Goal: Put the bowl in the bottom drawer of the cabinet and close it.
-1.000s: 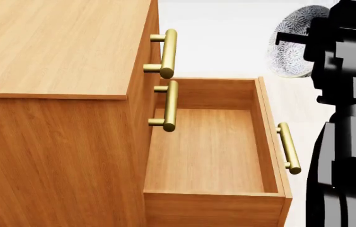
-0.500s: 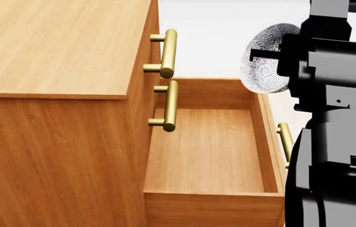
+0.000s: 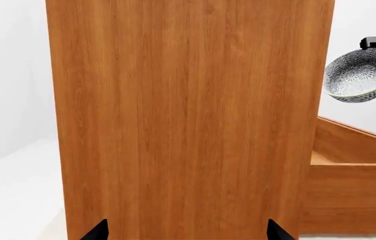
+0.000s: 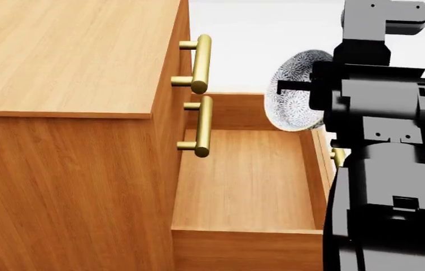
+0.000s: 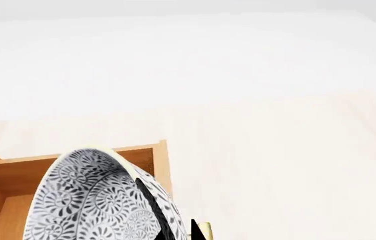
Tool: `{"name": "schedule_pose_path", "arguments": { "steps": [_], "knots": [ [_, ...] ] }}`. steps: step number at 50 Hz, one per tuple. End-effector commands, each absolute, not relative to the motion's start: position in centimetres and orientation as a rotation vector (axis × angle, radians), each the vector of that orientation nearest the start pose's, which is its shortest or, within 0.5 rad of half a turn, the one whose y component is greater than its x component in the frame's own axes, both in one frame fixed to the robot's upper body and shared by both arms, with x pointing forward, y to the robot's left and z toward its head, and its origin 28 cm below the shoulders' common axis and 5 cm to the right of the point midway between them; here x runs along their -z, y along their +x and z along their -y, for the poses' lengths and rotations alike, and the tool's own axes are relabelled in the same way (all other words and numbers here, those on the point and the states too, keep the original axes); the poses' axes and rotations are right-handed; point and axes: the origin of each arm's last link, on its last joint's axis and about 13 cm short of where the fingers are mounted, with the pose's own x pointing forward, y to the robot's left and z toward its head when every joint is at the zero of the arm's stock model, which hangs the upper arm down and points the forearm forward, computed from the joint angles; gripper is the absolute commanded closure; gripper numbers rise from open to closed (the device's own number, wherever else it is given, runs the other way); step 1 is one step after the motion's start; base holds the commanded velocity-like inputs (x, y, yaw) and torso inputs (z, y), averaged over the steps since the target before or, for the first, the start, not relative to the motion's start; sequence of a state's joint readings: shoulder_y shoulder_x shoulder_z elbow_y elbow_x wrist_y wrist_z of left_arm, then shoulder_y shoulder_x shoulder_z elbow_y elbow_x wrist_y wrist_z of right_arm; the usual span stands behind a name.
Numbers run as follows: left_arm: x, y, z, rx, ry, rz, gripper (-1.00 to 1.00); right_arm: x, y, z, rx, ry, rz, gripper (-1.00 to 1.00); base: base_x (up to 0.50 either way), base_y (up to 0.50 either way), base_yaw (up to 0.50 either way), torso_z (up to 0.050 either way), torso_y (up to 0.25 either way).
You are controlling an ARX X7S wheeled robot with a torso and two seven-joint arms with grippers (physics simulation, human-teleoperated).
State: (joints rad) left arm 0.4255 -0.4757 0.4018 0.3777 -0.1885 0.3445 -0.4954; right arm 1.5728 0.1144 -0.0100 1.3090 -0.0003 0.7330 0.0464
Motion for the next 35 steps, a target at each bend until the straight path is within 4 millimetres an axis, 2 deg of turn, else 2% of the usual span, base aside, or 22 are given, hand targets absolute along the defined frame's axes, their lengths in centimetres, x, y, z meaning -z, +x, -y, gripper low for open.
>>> {"name": "schedule_pose_path", "arguments": {
  "steps": [1, 35],
  "knots": [
    [-3.7, 9.6, -21.0, 0.044, -0.034, 0.139, -1.0, -25.0, 42.0, 13.9, 0.131, -0.011, -0.481, 1.0, 0.0, 0.0, 0.0, 0.0, 0.0],
    [-3.8, 9.6, -21.0, 0.045, -0.036, 0.139, -1.0, -23.6, 41.9, 12.7, 0.048, 0.001, -0.53, 1.0, 0.0, 0.0, 0.0, 0.0, 0.0]
  ]
}}
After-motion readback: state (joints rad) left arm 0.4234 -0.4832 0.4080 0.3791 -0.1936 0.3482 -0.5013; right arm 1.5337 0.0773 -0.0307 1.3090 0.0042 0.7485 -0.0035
